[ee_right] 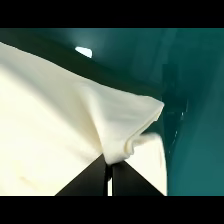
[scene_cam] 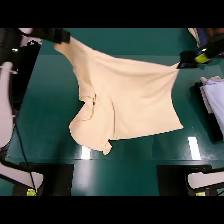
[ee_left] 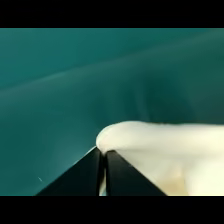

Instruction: Fold the shirts.

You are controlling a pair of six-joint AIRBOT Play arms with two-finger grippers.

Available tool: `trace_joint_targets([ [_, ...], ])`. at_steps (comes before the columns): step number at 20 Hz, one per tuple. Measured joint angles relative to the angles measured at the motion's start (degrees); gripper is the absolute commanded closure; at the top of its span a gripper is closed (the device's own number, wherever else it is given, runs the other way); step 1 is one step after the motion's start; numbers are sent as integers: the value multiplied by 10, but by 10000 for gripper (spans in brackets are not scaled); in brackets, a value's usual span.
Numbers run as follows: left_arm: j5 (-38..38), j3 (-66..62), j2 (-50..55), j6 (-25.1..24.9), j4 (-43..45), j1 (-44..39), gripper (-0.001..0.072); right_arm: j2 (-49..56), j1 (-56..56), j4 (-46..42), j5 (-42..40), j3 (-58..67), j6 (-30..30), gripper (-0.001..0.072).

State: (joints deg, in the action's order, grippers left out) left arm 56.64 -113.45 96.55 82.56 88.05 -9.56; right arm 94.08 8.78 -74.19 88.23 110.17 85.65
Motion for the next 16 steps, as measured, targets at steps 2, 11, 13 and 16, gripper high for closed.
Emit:
trace_joint_targets([
  [2, 0, 1, 36, 0, 0, 0, 398, 45, 5, 14, -26, 0, 2, 695],
  [11, 125, -22, 53, 6, -1, 37, 159, 98, -28, 93, -70, 0, -16, 305],
  [13, 184, -5, 27, 9, -6, 61, 158, 81, -49, 97, -44, 0, -29, 304],
  [16, 238, 73, -37, 10, -25, 90, 158, 49, -80, 104, 0, 0, -47, 305],
])
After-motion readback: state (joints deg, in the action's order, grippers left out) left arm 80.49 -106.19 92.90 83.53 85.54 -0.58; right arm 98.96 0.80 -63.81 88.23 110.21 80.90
